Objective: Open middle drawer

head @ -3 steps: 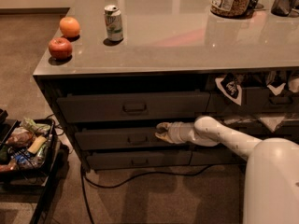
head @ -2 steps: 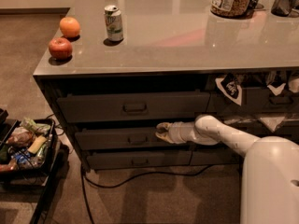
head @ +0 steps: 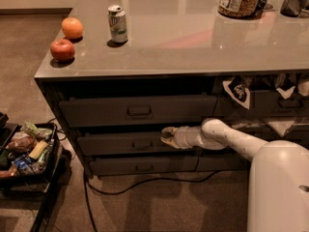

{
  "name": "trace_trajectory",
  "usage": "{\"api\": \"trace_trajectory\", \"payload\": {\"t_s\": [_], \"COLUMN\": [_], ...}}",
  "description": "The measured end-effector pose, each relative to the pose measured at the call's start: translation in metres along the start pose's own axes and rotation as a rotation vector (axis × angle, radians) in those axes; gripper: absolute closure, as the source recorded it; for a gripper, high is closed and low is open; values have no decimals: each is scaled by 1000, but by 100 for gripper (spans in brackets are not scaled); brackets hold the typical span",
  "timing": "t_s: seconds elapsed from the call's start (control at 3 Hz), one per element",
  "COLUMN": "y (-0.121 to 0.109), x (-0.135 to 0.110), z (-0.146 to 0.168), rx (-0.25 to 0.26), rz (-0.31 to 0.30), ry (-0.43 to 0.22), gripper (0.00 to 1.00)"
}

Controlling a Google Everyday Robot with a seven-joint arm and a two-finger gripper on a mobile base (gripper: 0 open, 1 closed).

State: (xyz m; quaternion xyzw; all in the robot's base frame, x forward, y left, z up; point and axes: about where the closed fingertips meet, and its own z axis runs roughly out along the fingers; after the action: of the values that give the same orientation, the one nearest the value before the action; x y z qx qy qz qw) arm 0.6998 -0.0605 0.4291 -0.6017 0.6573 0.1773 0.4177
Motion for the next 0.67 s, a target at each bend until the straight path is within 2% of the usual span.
{"api": "trace_trajectory", "payload": {"t_s": [0.33,0.67], "y": [-3,7], "x": [-1,6], "z": [-1,0], "rx": [0,-28], "rz": [1,29], "ry": [0,5], "gripper": [100,100]}}
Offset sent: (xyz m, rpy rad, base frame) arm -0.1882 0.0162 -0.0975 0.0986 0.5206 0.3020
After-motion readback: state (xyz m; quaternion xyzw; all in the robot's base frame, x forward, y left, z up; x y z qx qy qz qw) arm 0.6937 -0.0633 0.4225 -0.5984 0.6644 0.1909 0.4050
